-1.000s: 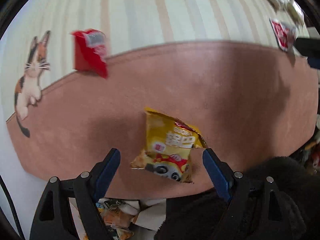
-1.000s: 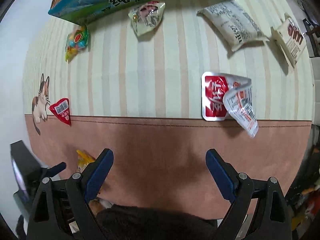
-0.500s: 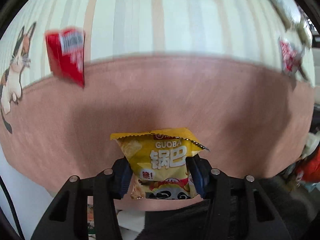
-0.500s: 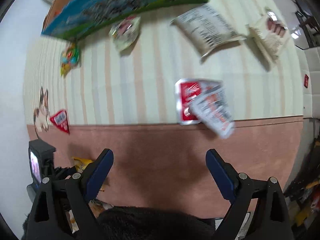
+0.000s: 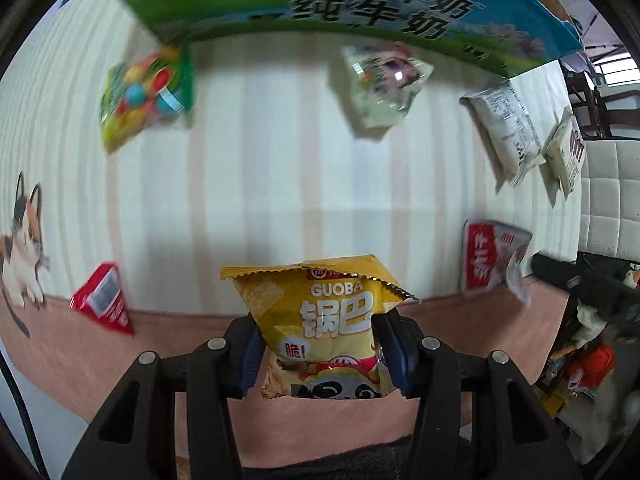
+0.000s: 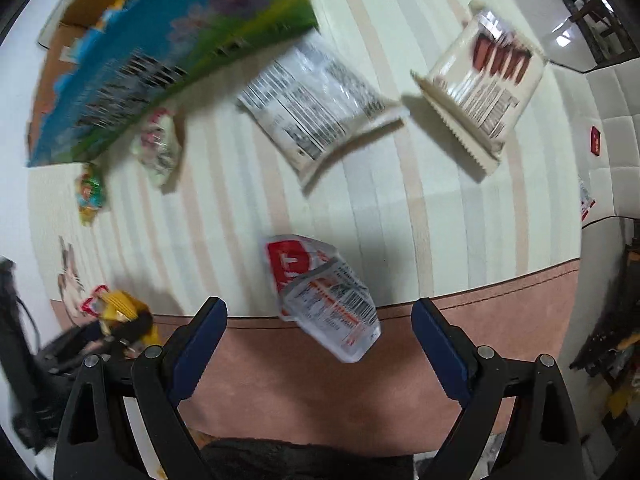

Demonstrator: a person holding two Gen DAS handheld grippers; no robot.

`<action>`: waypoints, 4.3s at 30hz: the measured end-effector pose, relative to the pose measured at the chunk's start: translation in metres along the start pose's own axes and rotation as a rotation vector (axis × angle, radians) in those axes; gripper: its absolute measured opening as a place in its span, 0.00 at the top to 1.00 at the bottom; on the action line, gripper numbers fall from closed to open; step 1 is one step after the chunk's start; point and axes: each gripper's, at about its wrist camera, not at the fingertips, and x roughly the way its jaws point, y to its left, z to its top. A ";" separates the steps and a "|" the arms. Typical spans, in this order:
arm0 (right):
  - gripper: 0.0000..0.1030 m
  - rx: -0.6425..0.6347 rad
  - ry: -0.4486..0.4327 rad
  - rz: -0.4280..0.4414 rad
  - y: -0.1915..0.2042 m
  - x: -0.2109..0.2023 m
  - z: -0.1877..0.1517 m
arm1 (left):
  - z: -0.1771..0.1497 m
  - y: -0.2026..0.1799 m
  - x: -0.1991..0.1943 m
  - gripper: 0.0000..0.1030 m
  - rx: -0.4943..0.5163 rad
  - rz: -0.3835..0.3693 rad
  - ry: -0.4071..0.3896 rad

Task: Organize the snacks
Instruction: 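Grasp the yellow GUOBA chip bag with the left tool while the right grasps the red-white sauce sachet, then carry both packs over the box and open both tools to drop them, then grasp the red triangular candy pack with the left tool while the right grasps the white panda-print pack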

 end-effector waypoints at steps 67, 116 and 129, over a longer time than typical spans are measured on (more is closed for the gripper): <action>0.53 -0.100 -0.352 0.258 0.097 -0.154 0.005 | 0.079 -0.014 -0.157 0.55 0.059 -0.064 -0.277; 0.08 -0.266 -0.502 0.009 0.159 -0.158 0.157 | 0.217 0.037 -0.183 0.19 -0.002 0.111 -0.443; 0.08 -0.261 -0.340 0.134 0.151 -0.084 0.040 | 0.073 0.080 -0.160 0.19 -0.136 0.189 -0.471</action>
